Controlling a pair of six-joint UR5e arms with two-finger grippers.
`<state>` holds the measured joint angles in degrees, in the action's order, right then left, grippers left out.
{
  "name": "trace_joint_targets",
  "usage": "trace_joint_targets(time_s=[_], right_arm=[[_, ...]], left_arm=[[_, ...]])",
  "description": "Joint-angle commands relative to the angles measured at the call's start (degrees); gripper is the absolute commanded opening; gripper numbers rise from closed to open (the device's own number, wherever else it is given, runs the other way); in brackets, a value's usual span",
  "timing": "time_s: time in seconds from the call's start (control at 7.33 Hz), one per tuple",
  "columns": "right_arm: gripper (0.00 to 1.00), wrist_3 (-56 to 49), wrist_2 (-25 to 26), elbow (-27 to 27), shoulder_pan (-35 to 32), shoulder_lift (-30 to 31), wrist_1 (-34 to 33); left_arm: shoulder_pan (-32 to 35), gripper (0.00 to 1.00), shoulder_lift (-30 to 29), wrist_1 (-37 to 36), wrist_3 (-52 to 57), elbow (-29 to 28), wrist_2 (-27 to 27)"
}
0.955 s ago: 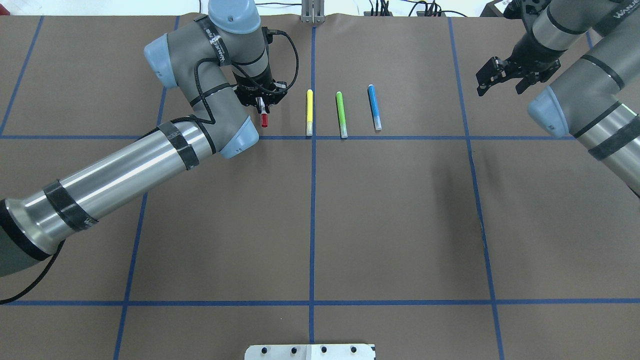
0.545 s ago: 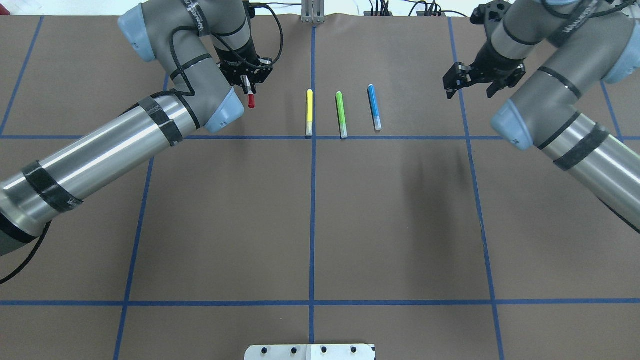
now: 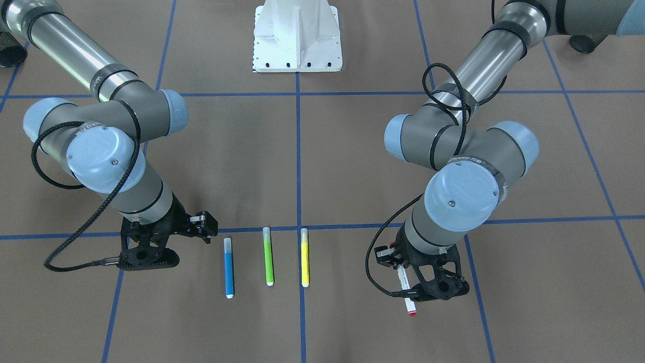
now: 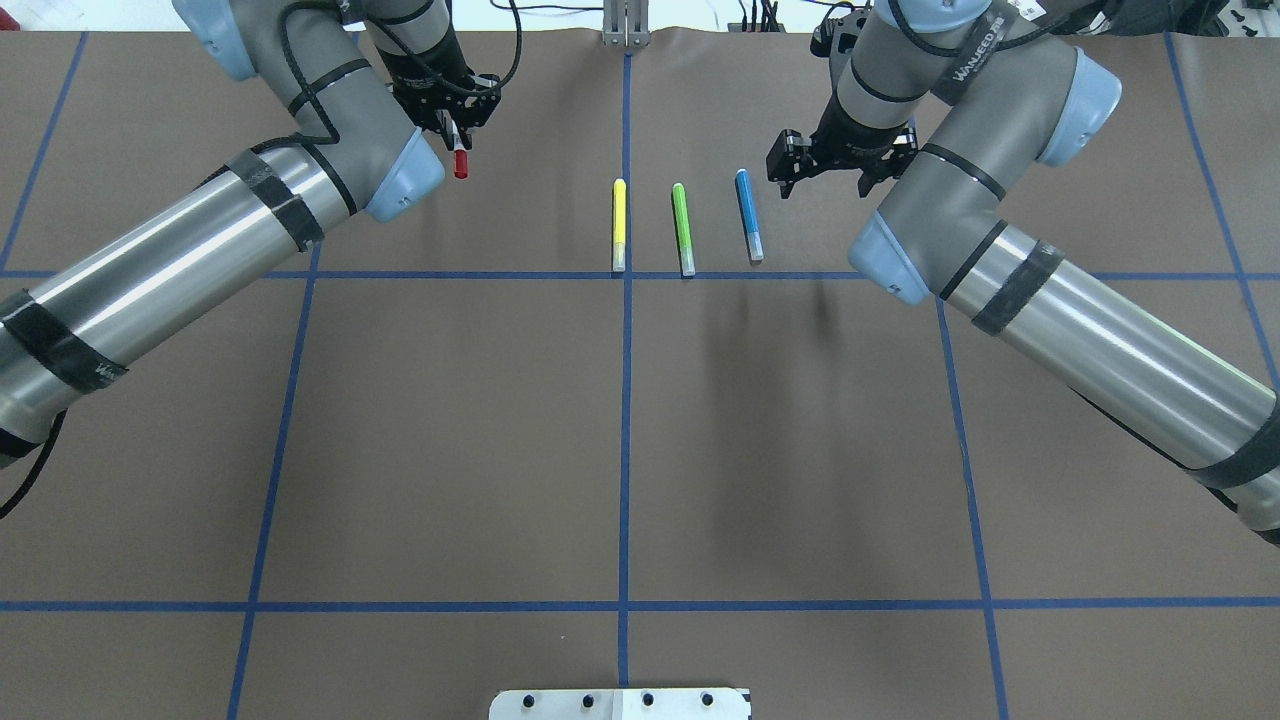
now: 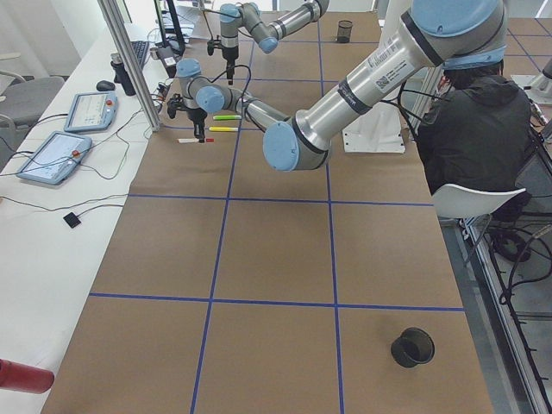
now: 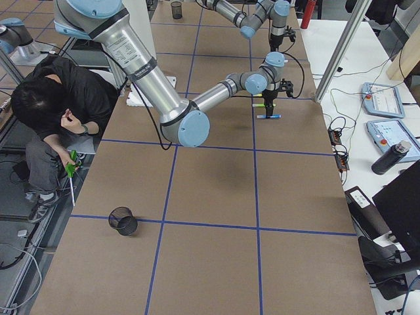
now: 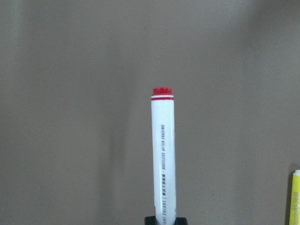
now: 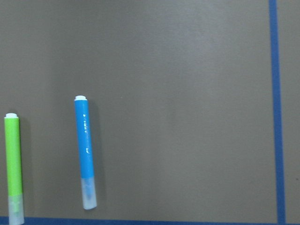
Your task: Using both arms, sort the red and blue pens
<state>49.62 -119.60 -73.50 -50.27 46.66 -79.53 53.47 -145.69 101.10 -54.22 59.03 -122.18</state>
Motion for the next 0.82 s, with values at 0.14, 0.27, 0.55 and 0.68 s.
trace_joint_targets(time_s=[0.14,0.27,0.55,0.68], right_arm=[[0.82,-0.3,1.7,6.5,2.5,-3.2,2.4],[0.81,-1.1,1.7,8.1,2.7,-4.5,2.5],[0.75,-5.5,1.5,11.8,3.1,-6.7,2.6],[0.75,-7.7,1.3,12.5,3.1,-6.7,2.6]], left_arm=[[0.8,0.0,0.6,0.1,1.2,0.0,-0.1],[0.8,0.0,0.6,0.1,1.2,0.0,-0.1],[1.0,0.0,0.7,0.1,1.2,0.0,-0.1],[1.2,0.0,0.7,0.1,1.2,0.0,-0.1]])
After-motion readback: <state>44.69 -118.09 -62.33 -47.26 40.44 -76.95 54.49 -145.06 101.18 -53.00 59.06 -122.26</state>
